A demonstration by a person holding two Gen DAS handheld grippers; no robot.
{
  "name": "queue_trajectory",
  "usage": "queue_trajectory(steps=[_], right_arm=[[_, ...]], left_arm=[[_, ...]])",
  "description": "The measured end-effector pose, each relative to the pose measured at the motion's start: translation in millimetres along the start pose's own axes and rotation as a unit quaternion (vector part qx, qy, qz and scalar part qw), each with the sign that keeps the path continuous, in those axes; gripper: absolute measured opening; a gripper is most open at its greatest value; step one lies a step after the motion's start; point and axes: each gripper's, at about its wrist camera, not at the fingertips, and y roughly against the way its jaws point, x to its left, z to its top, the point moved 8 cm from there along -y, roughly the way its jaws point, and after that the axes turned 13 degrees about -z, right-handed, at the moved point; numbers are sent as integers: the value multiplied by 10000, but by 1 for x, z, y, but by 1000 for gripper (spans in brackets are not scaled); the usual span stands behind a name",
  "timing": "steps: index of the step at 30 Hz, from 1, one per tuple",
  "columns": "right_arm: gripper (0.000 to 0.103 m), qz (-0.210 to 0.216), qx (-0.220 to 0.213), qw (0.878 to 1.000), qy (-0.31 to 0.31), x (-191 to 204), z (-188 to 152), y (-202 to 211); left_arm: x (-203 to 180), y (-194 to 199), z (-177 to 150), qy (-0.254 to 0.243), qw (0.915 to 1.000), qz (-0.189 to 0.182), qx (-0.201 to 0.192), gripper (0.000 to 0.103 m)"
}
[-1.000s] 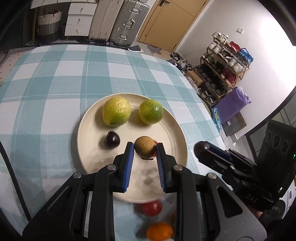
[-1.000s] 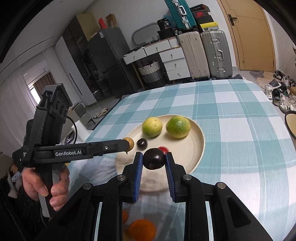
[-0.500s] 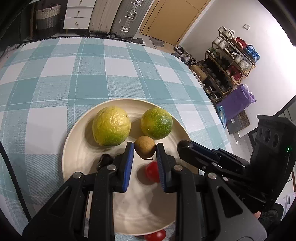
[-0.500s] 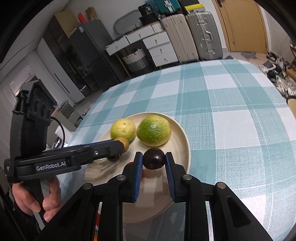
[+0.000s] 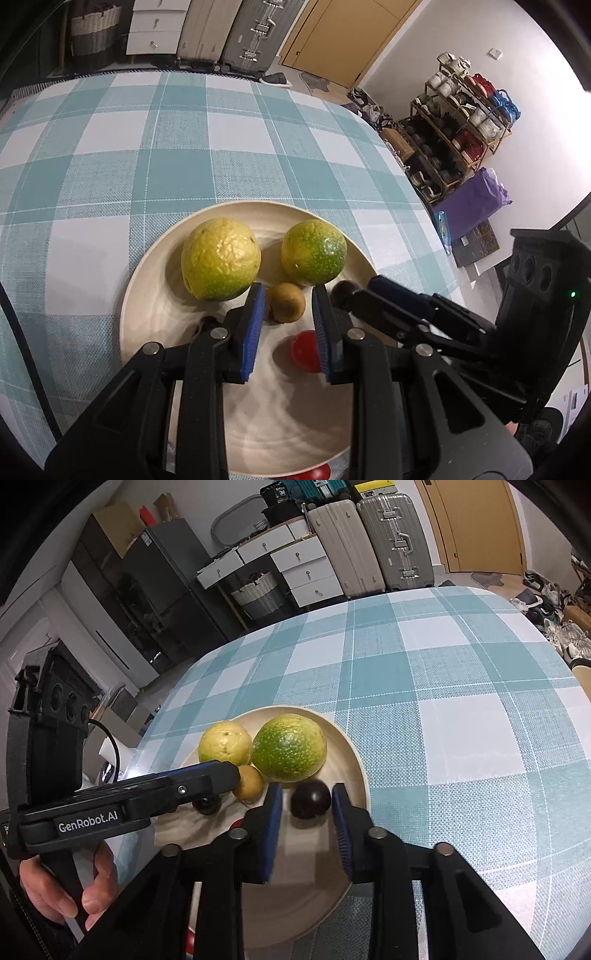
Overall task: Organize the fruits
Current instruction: 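Carry the brown fruit and plum onto the cream plate and open both grippers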
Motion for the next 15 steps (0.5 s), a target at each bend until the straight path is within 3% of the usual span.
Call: queue_trajectory(steps=[2, 15], right_arm=[[43, 26, -102, 9999, -23, -1, 1, 4], [52, 27, -556, 9984, -80, -3, -3, 51]], left_arm=[[-4, 5, -1, -23, 10000, 19, -41, 22], [-24, 45, -23, -243, 9986, 408, -248, 34]])
